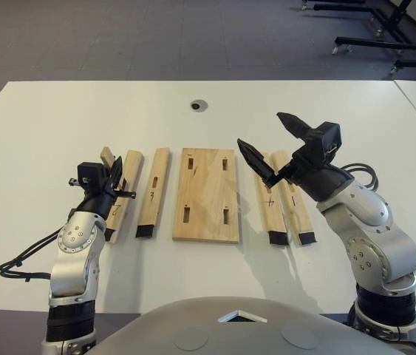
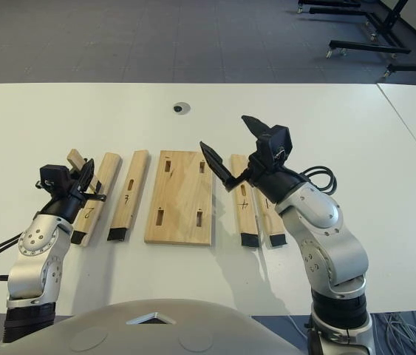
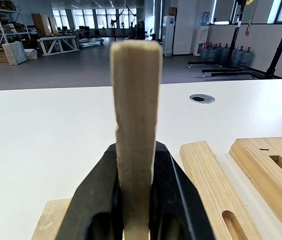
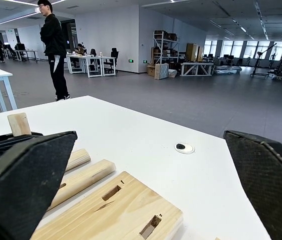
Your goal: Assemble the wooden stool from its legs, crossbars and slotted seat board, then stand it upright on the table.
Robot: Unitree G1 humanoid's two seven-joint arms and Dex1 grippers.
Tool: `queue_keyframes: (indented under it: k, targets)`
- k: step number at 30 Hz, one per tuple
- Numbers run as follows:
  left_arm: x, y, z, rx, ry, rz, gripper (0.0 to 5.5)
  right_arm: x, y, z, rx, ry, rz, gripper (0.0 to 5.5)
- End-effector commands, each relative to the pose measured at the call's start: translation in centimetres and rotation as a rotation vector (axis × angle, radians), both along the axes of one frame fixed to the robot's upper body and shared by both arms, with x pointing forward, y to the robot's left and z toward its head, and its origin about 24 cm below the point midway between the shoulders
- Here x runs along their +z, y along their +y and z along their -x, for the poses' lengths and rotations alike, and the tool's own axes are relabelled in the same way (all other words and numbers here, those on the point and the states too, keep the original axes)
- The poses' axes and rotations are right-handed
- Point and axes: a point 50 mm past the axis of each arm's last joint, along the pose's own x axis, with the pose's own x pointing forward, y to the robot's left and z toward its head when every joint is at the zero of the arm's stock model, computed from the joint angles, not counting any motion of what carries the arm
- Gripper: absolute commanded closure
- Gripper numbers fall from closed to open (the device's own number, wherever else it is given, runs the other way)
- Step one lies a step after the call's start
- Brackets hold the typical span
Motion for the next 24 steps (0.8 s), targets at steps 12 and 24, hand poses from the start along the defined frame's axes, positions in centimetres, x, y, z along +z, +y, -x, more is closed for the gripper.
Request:
queue_keyframes:
  k: [12, 24]
  targets:
    - [0.5, 0.4, -0.1, 0.006, 0.003, -0.001, 3.3, -0.7, -0.2, -0.3, -0.022, -0.004, 0.058, 0.1]
    - [3.4, -0.3, -0.7, -0.052, -0.105, 0.046, 3.3, -1.1, 0.3, -0.2, -0.016, 0.002, 0.055, 0.1]
